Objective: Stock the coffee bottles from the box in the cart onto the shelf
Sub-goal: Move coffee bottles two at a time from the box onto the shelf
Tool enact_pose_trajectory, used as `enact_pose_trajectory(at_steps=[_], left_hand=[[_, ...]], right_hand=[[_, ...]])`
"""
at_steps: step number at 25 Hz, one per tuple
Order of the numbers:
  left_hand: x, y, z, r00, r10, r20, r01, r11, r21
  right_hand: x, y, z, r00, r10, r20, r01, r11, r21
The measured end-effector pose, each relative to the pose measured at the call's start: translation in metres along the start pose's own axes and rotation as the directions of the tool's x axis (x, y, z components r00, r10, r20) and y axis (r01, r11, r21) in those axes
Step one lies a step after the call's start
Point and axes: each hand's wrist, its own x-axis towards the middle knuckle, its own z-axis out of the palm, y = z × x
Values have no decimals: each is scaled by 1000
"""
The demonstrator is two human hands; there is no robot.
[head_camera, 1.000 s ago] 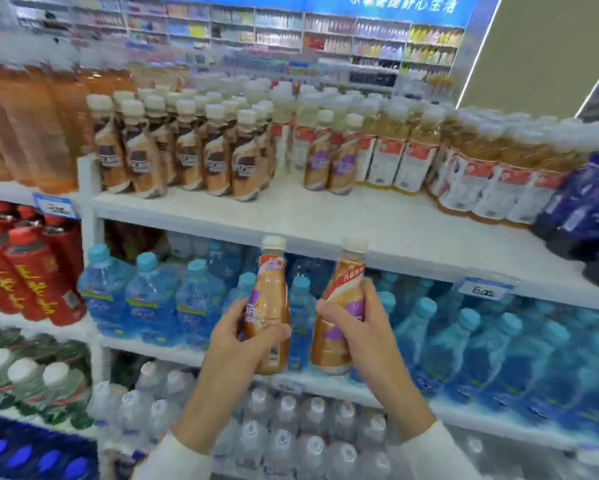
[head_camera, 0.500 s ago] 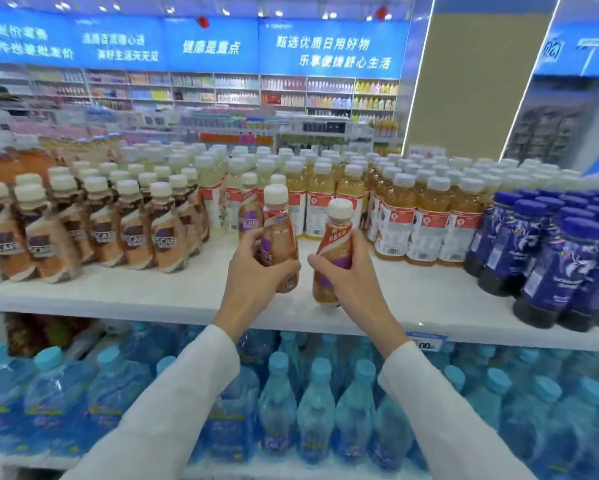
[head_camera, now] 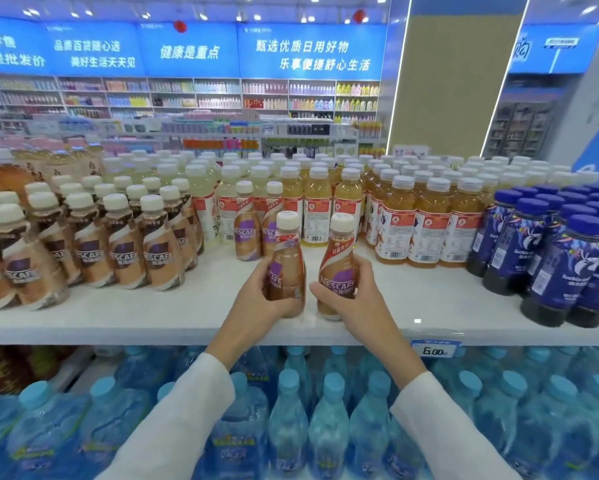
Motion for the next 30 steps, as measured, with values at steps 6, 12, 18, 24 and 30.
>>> enact_pose_trajectory(at_steps=[6, 12, 18, 24, 30], left_hand=[[0, 1, -6, 1000, 4, -15, -4, 1000, 28], [-6, 6, 7, 986, 32, -164, -13, 993, 116], [-12, 8, 10, 982, 54, -180, -24, 986, 164], [-16, 10, 12, 981, 83, -175, -52, 983, 175], [-9, 3, 17, 961, 79, -263, -17, 973, 229]], right_hand=[[-14, 11, -3, 989, -35, -143, 19, 993, -113], [-17, 9, -4, 988, -55, -145, 32, 987, -156], [-18, 10, -2, 985, -74, -156, 50, 987, -152], [-16, 13, 0, 988, -70, -139, 50, 988, -145], [-22, 19, 1, 970, -84, -228, 41, 981, -189]])
